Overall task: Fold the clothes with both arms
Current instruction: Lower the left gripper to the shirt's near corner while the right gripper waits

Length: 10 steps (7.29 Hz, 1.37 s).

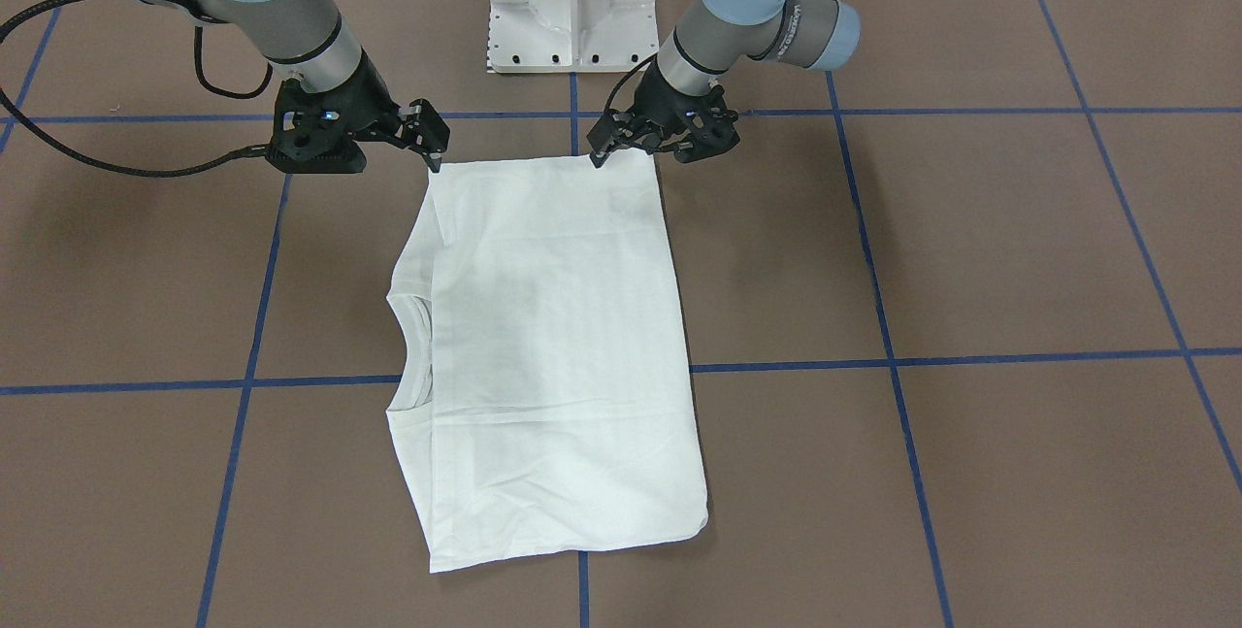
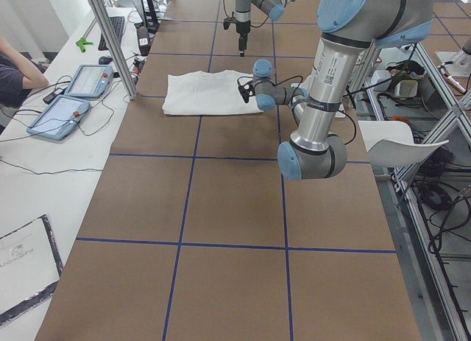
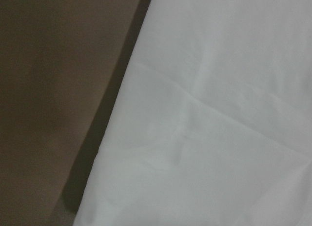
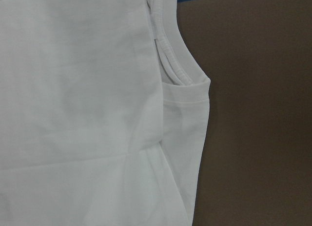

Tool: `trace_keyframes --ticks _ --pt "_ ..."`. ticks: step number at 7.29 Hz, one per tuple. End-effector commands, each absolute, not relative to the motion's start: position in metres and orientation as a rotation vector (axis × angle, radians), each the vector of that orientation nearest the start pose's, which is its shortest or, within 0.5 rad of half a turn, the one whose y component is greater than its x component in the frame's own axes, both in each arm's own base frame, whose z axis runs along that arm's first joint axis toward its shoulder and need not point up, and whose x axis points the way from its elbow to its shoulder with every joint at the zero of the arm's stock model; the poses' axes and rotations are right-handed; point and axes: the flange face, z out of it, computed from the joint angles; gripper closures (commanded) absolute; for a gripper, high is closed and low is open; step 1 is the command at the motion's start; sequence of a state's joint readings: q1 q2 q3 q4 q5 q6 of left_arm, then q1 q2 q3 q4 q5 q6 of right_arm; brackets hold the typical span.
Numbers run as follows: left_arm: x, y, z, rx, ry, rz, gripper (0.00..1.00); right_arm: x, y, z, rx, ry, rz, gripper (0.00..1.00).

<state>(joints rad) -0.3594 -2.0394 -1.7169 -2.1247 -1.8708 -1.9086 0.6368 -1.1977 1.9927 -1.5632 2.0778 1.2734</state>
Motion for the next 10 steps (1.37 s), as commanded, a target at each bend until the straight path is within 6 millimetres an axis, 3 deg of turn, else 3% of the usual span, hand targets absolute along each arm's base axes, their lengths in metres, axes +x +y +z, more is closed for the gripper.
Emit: trace_keyframes --ticks 1,10 --pt "0.561 -0.321 0.263 -0.256 1.115 -0.456 0.02 -0.402 -0.403 0.265 -0.074 -0.918 0.112 0.0" --pt "0.571 -0.316 0.272 -0.247 1.072 -0.465 0.11 -0.402 -0.404 0.267 -0.082 -0.914 0.126 0.0"
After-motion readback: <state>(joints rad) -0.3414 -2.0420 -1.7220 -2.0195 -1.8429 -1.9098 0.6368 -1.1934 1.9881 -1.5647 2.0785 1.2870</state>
